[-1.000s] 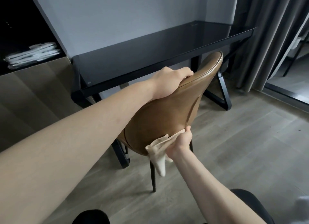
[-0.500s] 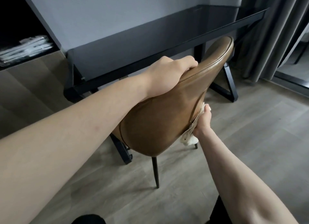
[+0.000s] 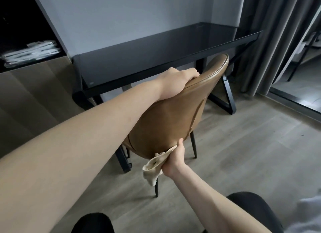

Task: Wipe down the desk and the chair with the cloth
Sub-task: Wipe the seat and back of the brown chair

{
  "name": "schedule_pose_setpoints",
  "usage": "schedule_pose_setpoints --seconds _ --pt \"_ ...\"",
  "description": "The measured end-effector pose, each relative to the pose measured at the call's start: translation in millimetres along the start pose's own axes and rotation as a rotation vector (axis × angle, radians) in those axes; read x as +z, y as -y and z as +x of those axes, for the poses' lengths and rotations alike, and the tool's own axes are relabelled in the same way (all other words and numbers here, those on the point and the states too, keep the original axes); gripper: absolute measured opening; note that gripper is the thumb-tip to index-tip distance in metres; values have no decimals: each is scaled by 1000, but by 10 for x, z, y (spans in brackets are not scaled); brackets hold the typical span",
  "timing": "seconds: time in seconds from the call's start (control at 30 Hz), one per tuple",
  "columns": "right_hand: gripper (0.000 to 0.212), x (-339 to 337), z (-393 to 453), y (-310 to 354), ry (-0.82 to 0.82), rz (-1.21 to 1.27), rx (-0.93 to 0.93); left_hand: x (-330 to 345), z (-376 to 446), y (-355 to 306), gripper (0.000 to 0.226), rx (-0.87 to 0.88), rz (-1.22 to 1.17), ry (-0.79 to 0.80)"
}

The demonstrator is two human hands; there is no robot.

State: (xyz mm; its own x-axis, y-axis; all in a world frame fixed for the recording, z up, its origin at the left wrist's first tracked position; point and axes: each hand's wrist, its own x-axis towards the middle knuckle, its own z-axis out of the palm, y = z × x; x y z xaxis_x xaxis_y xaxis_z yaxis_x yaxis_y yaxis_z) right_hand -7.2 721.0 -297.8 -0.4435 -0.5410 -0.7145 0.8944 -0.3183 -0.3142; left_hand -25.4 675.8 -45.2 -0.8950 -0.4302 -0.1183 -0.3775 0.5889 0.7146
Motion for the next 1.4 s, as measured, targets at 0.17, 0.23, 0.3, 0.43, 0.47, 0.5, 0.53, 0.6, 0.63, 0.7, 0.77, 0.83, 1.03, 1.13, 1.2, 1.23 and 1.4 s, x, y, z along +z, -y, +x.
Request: schedule_pose_setpoints --seconds 0.17,0.23,0.3,0.43,0.47,0.5,0.53,0.6,0.63,0.7,0.77,0.83,1.03,1.13,1.2,1.23,1.4 --pt "82 86 23 76 44 112 53 2 -11 2 53 -1 -9 11" --pt "78 98 155 188 30 144 14 3 -1 9 53 3 -8 16" --pt "74 122 240 292 6 120 -62 3 15 9 58 8 -15 13" --pt "71 115 364 595 -70 32 -171 3 105 54 57 22 -19 15" --pt "74 86 412 699 -65 20 -194 5 129 74 54 29 -22 21" --pt "77 45 494 801 -44 22 -208 5 146 89 53 35 -25 28" --pt "81 -2 573 910 -24 18 -223 3 167 107 52 38 -27 33" --pt "83 -109 717 1114 -7 -4 -242 4 193 126 53 41 -26 39" --pt "82 -129 741 1191 0 -33 -259 6 195 125 53 44 -26 39" --pt "79 -112 756 1277 6 -100 -303 9 198 122 54 50 -32 36" --pt "73 -95 840 1287 -12 -101 -346 8 192 113 53 50 -38 39" --pt "71 -144 1078 1287 -14 -68 -422 7 176 94 53 47 -36 41" --pt "54 287 -111 1094 -47 -192 -694 13 91 42 58 38 -12 -6" --pt "79 375 -599 948 71 -231 -780 8 43 22 58 41 -4 -10" --pt "69 410 -789 879 141 -264 -879 7 19 10 61 39 -10 -6" --pt "64 416 -850 870 167 -265 -917 7 12 8 61 39 -16 -4" --pt "69 380 -624 922 72 -290 -902 11 47 24 51 39 -55 -2"
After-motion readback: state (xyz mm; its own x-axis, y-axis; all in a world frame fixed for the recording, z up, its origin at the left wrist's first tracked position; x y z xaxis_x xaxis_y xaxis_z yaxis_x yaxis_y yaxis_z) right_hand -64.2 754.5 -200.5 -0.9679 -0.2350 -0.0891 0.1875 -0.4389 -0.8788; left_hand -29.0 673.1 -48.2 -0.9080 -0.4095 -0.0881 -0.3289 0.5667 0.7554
